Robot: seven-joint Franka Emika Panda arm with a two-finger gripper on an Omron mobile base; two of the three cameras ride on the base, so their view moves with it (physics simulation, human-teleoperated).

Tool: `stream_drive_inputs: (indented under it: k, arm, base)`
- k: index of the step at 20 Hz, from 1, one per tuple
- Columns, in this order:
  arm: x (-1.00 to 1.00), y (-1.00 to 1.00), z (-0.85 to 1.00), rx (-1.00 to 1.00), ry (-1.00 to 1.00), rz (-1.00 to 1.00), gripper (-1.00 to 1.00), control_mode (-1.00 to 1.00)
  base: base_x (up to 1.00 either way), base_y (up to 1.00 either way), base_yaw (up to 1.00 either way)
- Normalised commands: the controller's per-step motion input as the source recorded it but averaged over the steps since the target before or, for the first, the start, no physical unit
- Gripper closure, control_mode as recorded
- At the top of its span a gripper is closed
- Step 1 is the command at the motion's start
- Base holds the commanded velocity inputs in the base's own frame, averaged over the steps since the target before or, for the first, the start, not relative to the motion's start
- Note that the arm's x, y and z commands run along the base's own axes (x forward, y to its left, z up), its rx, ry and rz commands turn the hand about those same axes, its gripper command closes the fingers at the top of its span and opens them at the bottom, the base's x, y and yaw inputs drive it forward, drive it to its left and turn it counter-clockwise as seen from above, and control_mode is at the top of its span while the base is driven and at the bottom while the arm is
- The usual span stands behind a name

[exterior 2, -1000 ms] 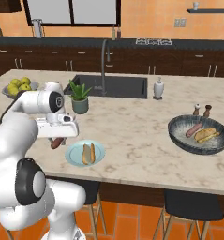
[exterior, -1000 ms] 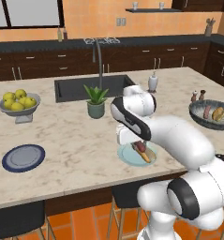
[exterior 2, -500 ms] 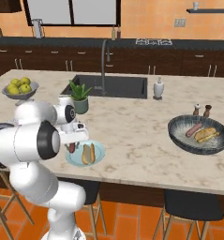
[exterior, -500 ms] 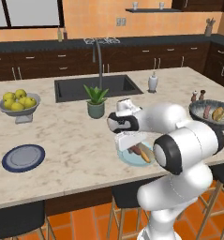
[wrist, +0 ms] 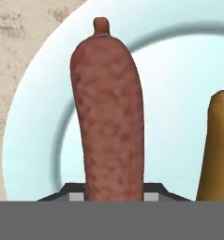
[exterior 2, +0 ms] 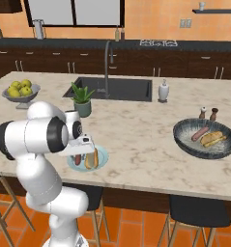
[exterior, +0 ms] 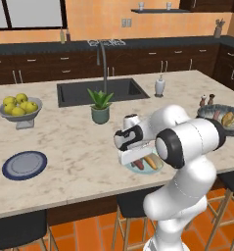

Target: Place one bun and one sausage from the bowl on each plate.

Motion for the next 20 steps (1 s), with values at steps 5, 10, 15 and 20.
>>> stream_drive_inputs:
  k: [5,10,15,20]
  arm:
    - [0.00,0.00,0.00,0.00,-0.01,-0.02,-1.00,-1.00]
    - [0.00,0.00,0.13,0.00,0.00,0.00,-1.00,-1.00]
    - [-0.43,0.03,0.70,-0.01,-0.05,-0.03,-1.00,-1.00]
    - [-0.88,0.16,0.75,0.05,-0.11,-0.08,-1.00,-1.00]
  base:
    - [0.00,0.00,0.00]
    - [0.00,0.00,0.00]
    - [0.00,0.00,0.00]
    - [0.00,0.00,0.00]
